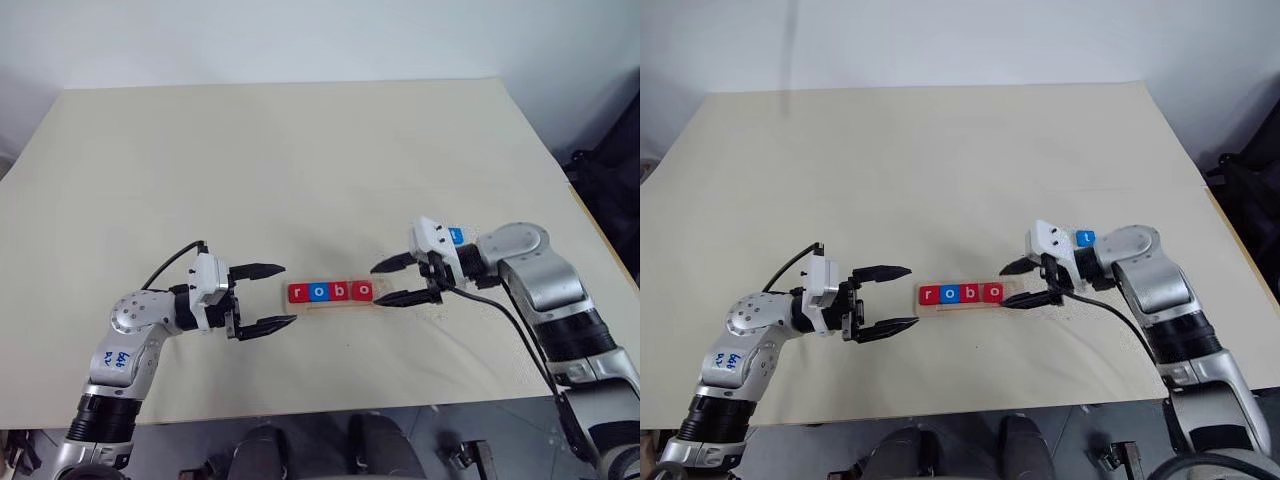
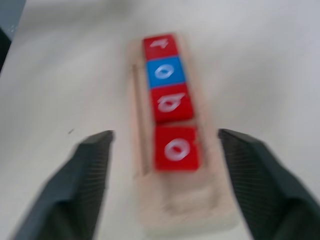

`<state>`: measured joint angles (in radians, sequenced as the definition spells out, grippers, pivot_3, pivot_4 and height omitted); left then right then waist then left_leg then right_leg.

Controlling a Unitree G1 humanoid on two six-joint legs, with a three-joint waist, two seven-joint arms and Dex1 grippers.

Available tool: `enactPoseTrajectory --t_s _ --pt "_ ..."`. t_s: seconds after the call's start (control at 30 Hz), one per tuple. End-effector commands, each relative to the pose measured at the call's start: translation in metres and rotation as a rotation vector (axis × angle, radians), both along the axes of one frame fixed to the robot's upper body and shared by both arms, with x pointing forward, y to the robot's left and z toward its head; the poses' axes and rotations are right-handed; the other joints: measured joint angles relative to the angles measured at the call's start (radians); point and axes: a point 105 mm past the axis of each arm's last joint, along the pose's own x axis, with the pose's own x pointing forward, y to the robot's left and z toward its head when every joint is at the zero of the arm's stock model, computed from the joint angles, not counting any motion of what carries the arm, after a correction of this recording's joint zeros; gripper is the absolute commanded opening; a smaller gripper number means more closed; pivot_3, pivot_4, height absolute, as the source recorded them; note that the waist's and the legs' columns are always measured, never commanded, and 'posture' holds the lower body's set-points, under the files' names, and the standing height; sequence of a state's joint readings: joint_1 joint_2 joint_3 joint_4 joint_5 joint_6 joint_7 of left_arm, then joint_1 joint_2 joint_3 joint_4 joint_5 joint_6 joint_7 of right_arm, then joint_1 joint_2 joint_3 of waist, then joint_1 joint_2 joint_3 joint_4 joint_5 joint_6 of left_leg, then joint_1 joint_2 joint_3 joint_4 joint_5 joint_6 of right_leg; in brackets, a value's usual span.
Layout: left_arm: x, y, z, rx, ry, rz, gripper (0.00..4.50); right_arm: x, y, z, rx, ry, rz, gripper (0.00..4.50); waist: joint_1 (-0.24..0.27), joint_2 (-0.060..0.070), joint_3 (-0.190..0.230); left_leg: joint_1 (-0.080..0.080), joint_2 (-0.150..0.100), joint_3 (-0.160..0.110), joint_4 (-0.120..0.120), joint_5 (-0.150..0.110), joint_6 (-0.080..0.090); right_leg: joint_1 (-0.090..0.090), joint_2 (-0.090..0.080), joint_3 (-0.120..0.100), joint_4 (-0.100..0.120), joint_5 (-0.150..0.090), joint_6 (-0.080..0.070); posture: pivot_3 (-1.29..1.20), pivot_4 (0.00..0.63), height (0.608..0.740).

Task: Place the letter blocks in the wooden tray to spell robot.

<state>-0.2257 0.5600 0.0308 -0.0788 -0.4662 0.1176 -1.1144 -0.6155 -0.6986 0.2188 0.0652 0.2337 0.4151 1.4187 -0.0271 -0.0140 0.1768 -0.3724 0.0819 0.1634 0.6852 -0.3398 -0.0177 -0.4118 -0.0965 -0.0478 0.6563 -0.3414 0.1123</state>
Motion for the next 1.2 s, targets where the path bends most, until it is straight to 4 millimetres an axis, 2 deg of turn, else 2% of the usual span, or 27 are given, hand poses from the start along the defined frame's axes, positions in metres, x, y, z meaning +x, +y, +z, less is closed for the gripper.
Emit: enactPoseTrajectory --t_s 0.03,0.2,0.53,0.8,0.97,1.2 --pt "-0.002 -0.003 0.009 -0.014 -0.045 -0.016 4.50 -0.008 0.003 -0.001 -0.013 -0.023 0.023 1.75 0.000 0.000 0.000 0.000 0.000 0.000 0.000 0.000 0.000 0.000 0.000 0.000 0.000 0.000 0.000 0.00 0.150 0.740" --pt "-0.003 -0.003 0.009 -0.012 -0.043 -0.023 4.50 -0.003 0.004 -0.011 -0.021 -0.028 -0.020 0.02 -0.001 0.000 0.000 0.000 0.000 0.000 0.000 0.000 0.000 0.000 0.001 0.000 0.000 0.000 0.000 0.00 0.150 0.740" --pt "-0.002 -0.003 0.011 -0.010 -0.050 -0.018 4.50 0.014 0.012 -0.013 -0.019 -0.054 -0.060 0.02 -0.001 0.000 0.000 0.000 0.000 0.001 0.000 0.000 0.000 0.000 0.000 0.000 0.000 0.000 0.000 0.00 0.150 0.740" --pt "-0.002 -0.003 0.011 -0.014 -0.051 -0.011 4.50 0.014 0.016 -0.009 -0.003 -0.056 -0.040 0.02 -0.001 0.000 0.000 0.000 0.000 0.001 0.000 0.000 0.000 0.000 0.000 0.000 0.000 0.000 0.000 0.00 0.150 0.740" --pt "-0.002 -0.003 0.010 -0.014 -0.049 -0.009 4.50 0.017 0.009 0.003 0.015 -0.059 -0.066 0.02 -0.001 0.000 0.000 0.000 0.000 0.000 0.000 0.000 0.000 0.000 0.000 0.000 0.000 0.000 0.000 0.00 0.150 0.740" --pt "-0.002 -0.005 0.011 -0.016 -0.053 -0.011 4.50 0.034 -0.002 -0.004 -0.033 -0.095 -0.144 0.02 -0.001 0.000 0.000 0.000 0.000 0.001 0.000 0.000 0.000 0.000 0.000 0.000 0.000 0.000 0.000 0.00 0.150 0.740"
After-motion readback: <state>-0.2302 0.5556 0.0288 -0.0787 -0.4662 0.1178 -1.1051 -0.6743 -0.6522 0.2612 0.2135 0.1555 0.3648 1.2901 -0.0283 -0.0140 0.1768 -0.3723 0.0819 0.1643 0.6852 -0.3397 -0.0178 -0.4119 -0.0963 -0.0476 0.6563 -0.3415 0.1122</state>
